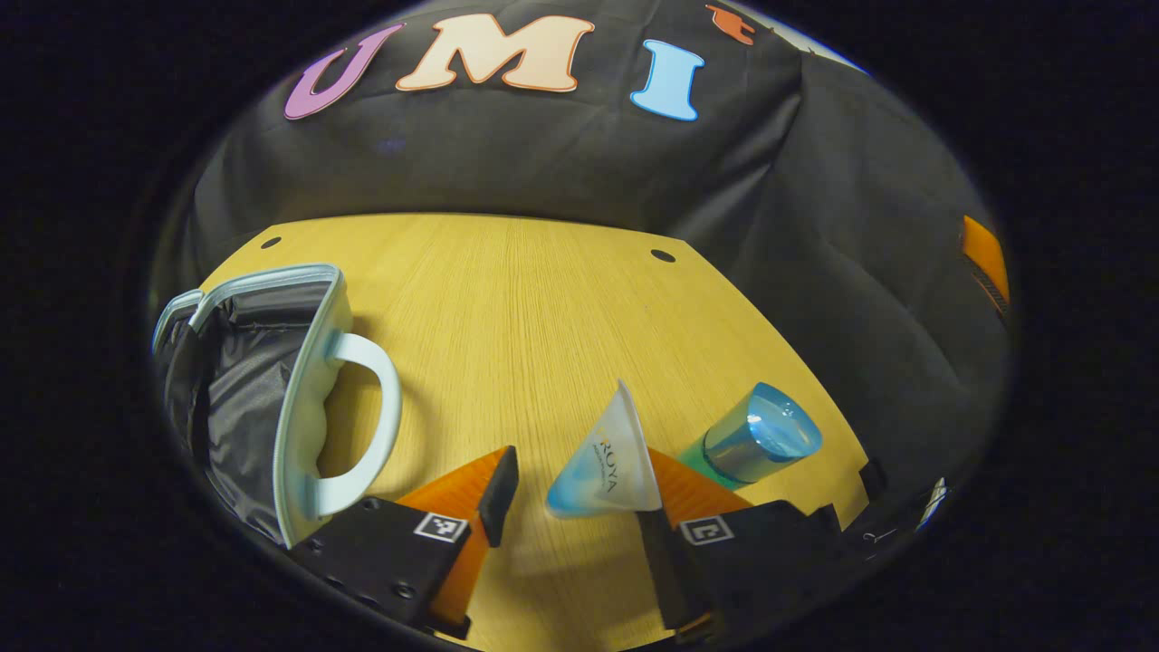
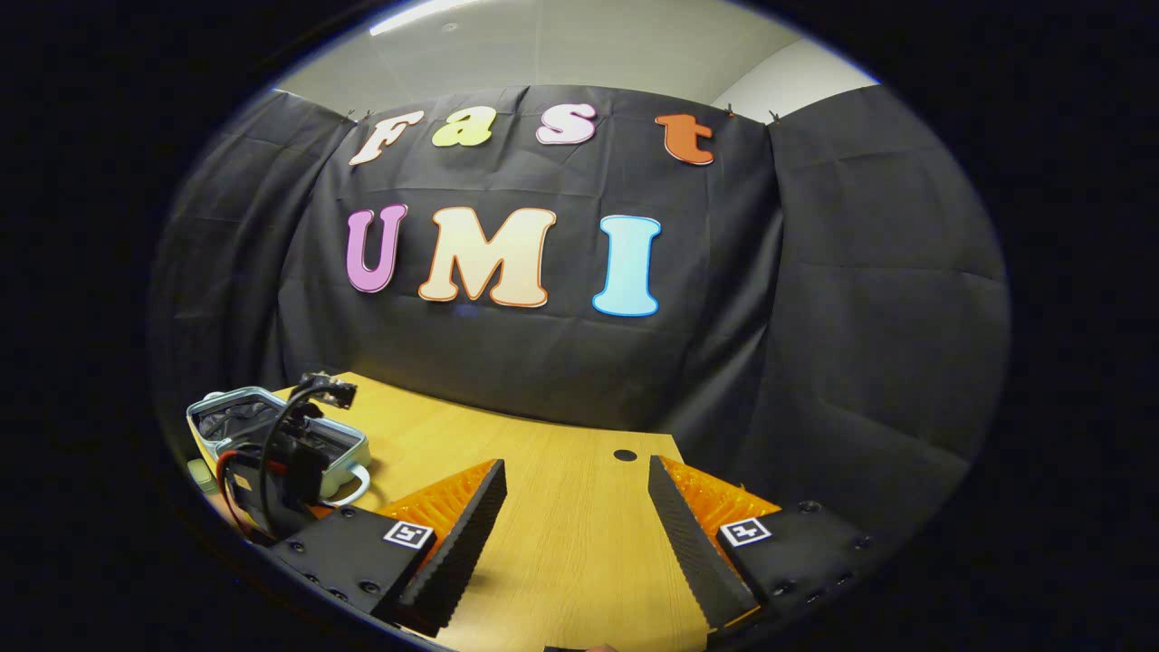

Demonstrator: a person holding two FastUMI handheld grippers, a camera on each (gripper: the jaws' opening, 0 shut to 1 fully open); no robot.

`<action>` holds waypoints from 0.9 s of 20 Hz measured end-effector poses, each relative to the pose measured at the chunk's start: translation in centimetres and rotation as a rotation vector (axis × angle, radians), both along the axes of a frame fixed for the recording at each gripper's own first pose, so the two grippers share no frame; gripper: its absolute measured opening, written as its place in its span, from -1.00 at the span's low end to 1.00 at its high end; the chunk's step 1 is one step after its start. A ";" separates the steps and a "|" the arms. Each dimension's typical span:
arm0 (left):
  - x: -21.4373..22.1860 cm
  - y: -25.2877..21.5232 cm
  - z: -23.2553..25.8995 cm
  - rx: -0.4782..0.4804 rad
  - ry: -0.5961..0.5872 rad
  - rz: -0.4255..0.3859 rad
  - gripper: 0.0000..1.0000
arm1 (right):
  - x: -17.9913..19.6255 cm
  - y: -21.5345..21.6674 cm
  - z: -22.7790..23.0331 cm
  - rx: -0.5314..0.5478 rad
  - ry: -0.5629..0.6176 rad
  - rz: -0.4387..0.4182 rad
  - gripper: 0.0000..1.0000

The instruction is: First open the suitcase, pack the skin care products into it, and then close the suitcase.

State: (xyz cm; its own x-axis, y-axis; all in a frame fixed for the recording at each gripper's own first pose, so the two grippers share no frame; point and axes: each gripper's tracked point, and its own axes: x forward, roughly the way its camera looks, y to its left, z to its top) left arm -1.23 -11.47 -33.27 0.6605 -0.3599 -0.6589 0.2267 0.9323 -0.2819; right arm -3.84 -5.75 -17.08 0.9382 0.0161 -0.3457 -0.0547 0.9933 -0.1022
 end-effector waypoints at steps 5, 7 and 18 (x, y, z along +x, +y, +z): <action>0.4 -0.6 0.6 -0.009 -0.007 -0.002 -0.59 | -0.2 3.6 -1.4 0.051 0.009 0.096 0.97; 0.6 0.2 2.2 -0.003 -0.017 -0.003 -0.64 | 0.0 5.5 -2.1 0.062 0.006 0.146 1.00; 0.2 5.8 12.8 0.009 -0.137 0.088 -0.65 | -0.5 11.6 -12.1 0.089 0.152 0.284 0.97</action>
